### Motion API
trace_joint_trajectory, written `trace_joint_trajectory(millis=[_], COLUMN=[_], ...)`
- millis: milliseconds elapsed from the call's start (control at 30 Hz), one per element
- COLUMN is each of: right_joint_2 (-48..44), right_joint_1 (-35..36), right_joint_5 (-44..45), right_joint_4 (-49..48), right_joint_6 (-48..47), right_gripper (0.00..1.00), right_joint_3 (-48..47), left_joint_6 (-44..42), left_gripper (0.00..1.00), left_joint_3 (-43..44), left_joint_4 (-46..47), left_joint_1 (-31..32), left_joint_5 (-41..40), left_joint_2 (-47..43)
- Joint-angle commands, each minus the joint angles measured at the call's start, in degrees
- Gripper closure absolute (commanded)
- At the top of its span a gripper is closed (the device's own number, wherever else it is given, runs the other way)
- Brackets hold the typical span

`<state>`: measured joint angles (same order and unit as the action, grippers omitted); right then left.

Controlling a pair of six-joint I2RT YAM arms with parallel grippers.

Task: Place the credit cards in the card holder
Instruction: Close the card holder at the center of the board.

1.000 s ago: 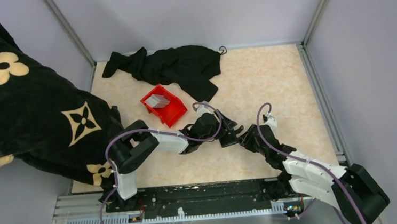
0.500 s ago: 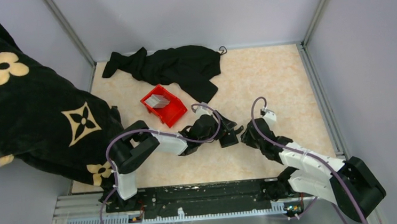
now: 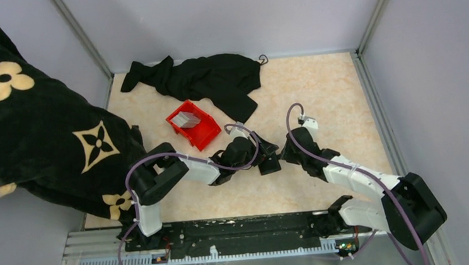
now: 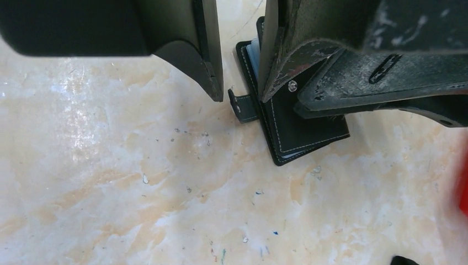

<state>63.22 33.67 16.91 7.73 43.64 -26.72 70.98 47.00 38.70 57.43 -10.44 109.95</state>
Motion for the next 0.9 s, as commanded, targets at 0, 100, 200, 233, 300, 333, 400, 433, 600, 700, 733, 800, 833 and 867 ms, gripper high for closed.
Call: trace_joint_trajectory(millis=[0, 100, 200, 233, 300, 333, 400, 433, 600, 700, 733, 800, 833, 867], right_joint_2=[0.5, 0.5, 0.5, 0.4, 0.5, 0.6, 1.1, 1.2, 1.4, 1.3, 1.2, 1.1, 1.1, 1.1], right_joint_1=[-1.2, -1.6, -1.9, -1.9, -2.1, -2.2, -2.4, -2.5, -2.8, -3.1, -3.1, -3.3, -3.3, -3.5], right_joint_5=[-0.9, -1.1, -1.4, -1.4, -1.7, -1.8, -1.9, -2.0, -2.0, -1.9, -1.9, -2.0, -2.1, -2.1], right_joint_4=[-0.3, -0.7, -1.3, -1.5, -1.9, -2.0, -2.2, -2.3, -3.0, -3.3, -3.3, -3.4, -3.4, -3.4], right_joint_6=[-2.0, -2.1, -2.3, -2.4, -2.6, -2.7, -2.8, -2.9, -3.0, -3.2, -3.4, -3.6, -3.7, -3.8], right_gripper=[0.71, 0.73, 0.75, 0.75, 0.78, 0.79, 0.79, 0.80, 0.81, 0.81, 0.82, 0.82, 0.82, 0.82], right_joint_3=[-2.3, -1.9, -1.7, -1.7, -1.7, -1.8, -1.9, -2.0, -1.8, -2.0, -2.1, -2.3, -2.3, -2.5], left_joint_6=[-1.5, -1.4, -1.5, -1.4, -1.4, -1.4, -1.4, -1.4, -1.5, -1.5, -1.5, -1.5, -1.5, -1.5], left_gripper=[0.32, 0.32, 0.32, 0.32, 0.32, 0.32, 0.32, 0.32, 0.32, 0.32, 0.32, 0.32, 0.32, 0.32], left_joint_3=[-2.9, -2.9, -3.0, -2.9, -2.9, -2.9, -3.0, -2.8, -2.8, -2.8, -2.7, -2.8, -2.7, -2.6], left_joint_4=[-10.0, -10.0, -10.0, -10.0, -10.2, -10.2, -10.2, -10.2, -10.4, -10.6, -10.6, -10.7, -10.9, -10.9], left_joint_1=[-0.5, -0.5, -0.5, -0.5, -0.5, -0.5, -0.5, -0.5, -0.5, -0.5, -0.5, -0.5, -0.5, -0.5], left_joint_5=[0.3, 0.3, 0.4, 0.4, 0.4, 0.4, 0.4, 0.4, 0.4, 0.4, 0.3, 0.3, 0.4, 0.4], left_joint_2=[2.8, 2.9, 2.9, 3.0, 3.0, 3.0, 3.0, 3.0, 3.0, 3.1, 3.1, 3.1, 3.1, 3.1])
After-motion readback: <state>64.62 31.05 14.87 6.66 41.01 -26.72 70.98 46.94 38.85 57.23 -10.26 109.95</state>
